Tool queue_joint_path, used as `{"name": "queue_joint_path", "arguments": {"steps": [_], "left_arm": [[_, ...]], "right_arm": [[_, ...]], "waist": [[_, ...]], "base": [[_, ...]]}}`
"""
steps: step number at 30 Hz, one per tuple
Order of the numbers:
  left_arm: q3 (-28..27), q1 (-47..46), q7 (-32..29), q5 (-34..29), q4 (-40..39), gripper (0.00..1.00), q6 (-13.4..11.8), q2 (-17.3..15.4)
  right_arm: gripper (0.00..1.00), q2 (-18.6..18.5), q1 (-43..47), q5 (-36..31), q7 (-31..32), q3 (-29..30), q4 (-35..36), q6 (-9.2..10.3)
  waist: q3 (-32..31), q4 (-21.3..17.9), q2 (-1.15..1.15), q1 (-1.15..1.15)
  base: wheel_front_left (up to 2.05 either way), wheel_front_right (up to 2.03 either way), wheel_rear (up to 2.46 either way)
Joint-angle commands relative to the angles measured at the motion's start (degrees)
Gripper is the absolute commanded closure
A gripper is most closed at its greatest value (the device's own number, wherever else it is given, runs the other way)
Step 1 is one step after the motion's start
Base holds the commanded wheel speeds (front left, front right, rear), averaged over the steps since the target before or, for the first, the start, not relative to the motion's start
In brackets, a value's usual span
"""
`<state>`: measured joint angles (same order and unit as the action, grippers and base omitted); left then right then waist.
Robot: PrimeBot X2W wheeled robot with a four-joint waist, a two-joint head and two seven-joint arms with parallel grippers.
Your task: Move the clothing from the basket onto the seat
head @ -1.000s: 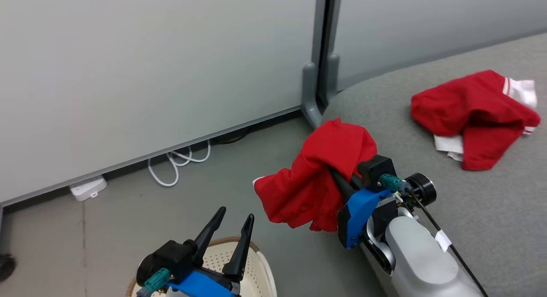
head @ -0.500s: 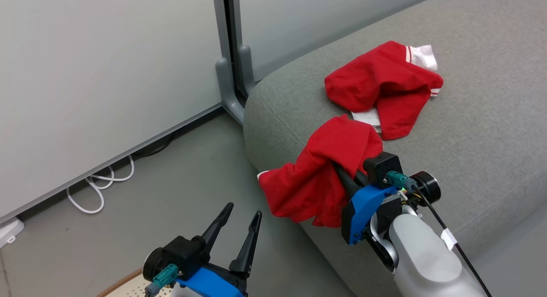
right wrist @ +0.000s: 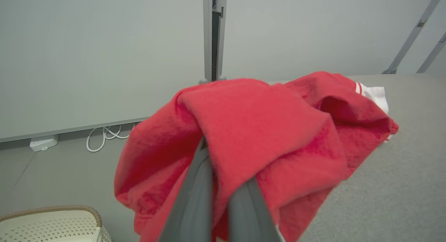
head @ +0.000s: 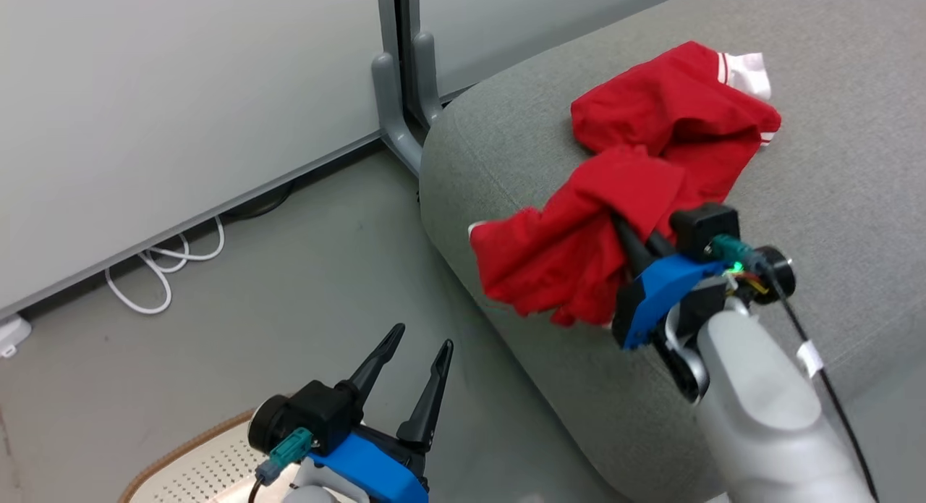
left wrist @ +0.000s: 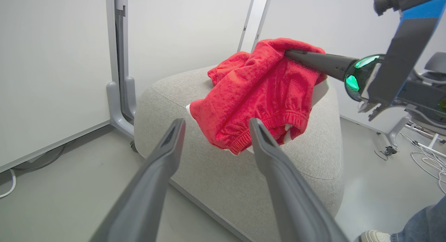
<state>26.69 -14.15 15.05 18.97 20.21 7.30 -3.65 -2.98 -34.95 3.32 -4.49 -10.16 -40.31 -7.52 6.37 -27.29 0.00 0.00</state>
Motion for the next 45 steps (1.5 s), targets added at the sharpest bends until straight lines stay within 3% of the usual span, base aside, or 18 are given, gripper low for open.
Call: {"name": "queue_joint_path", "arguments": {"steps": [1,7,14,19,23,30,31,32,33,39,45], "left_arm": [[0.2,-0.9,0.2,-0.3,-0.2,0.0,0.2,-0.6],[3.0,-6.0,0.2,-0.9,-1.0,0.0,0.2,-2.7],[7.3,-13.5,0.2,-2.0,-4.2,0.0,0.2,-6.2],[9.0,-18.2,0.1,-1.9,-7.9,0.0,0.2,-8.3],[9.6,-20.4,0.1,-1.9,-10.3,0.0,0.2,-9.3],[9.1,-21.0,0.2,-1.8,-12.5,0.0,0.2,-10.3],[9.6,-21.1,0.2,-1.8,-12.3,0.0,0.2,-10.5],[9.8,-21.2,0.2,-1.6,-12.2,0.0,0.2,-10.5],[9.8,-21.2,0.2,-1.3,-12.1,0.0,0.2,-10.5],[9.4,-19.5,0.2,-0.2,-11.0,0.0,0.2,-9.7],[7.3,-15.5,0.2,1.8,-8.6,0.0,0.2,-7.0]], "right_arm": [[1.0,-0.2,-1.6,-0.7,0.2,0.6,0.4,0.06],[1.0,-5.1,-13.8,-0.9,2.7,9.9,1.1,0.06],[1.0,-17.5,-28.1,-1.1,5.5,21.1,2.6,0.07],[1.0,-23.5,-29.5,-1.8,5.1,28.7,1.1,0.05],[1.0,-23.5,-26.2,-2.8,3.4,34.0,-0.8,0.06],[1.0,-20.1,-23.3,-5.4,-0.9,38.5,-5.5,0.07],[0.86,-20.1,-23.1,-6.3,-1.4,38.9,-5.9,0.07],[0.57,-19.9,-22.8,-7.3,-1.8,39.0,-6.3,0.07],[0.0,-19.5,-22.8,-7.9,-2.2,39.3,-6.8,0.06],[0.0,-18.4,-22.3,-11.2,-3.7,39.9,-8.2,0.06],[0.0,-17.6,-17.7,-13.5,-6.0,35.9,-8.0,0.06]], "waist": [[2.0,1.5,0.0,0.0],[10.6,5.1,0.0,0.0],[23.1,9.8,0.0,0.0],[30.2,12.6,0.0,0.0],[33.1,13.8,0.0,0.0],[34.1,13.8,0.0,0.0],[33.9,13.8,0.0,0.0],[33.6,13.8,0.0,0.0],[33.2,13.9,0.0,0.0],[28.9,14.9,0.0,0.0],[20.8,16.7,0.0,0.0]], "base": [[0.0,0.0,0.0],[0.0,0.0,0.0],[0.0,0.0,0.0],[0.0,0.0,0.0],[0.0,0.0,0.0],[0.0,0.0,0.0],[0.0,0.0,0.0],[0.0,0.0,0.0],[0.0,0.0,0.0],[0.0,0.0,0.0],[0.0,0.0,0.0]]}}
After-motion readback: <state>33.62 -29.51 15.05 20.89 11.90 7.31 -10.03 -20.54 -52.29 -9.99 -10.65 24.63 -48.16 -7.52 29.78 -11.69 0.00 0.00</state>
